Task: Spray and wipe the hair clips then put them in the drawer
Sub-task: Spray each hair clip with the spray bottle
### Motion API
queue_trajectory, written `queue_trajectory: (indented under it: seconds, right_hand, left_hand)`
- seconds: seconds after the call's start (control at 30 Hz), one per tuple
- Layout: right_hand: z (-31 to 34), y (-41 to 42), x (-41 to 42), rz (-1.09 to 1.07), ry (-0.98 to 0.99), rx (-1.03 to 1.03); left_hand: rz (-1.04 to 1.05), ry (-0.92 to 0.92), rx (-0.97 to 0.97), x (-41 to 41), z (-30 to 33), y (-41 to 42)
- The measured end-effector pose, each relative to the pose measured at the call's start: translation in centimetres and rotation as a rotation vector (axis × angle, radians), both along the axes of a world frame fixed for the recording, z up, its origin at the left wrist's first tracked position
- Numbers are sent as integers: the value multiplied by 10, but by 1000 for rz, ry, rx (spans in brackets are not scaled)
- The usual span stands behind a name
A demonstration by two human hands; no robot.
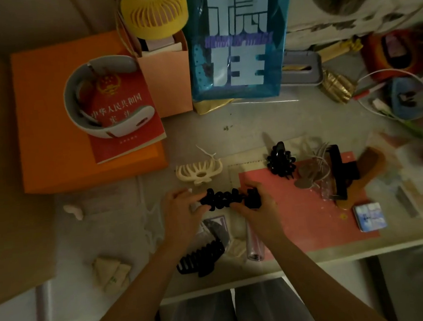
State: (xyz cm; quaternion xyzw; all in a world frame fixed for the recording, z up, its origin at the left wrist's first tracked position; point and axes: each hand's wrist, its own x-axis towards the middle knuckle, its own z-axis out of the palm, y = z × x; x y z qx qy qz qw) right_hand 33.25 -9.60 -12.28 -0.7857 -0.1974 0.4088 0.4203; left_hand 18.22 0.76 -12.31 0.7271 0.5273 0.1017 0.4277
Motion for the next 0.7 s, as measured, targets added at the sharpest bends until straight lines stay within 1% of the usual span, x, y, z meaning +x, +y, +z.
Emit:
queue_trajectory:
  seconds: [0.1,0.27,0.5,0.6,0.7]
  right_hand:
    - [-1,-2,-1,5,43,36]
    - [-4,-5,-3,13,84,47]
    - [-8,-8,0,33,101,73]
    - [-7,-10,1,31,93,90]
    - [-4,-12,3,11,84,104]
  left_hand:
    - [-29,3,121,0,-3,-1]
    - [-74,-7,228,-1,-7,1]
    - [-73,-26,227,-1,-4,-5]
    - [-65,-6,188,-1,-4,-5]
    - [-56,-26,135,-2,-1,-4]
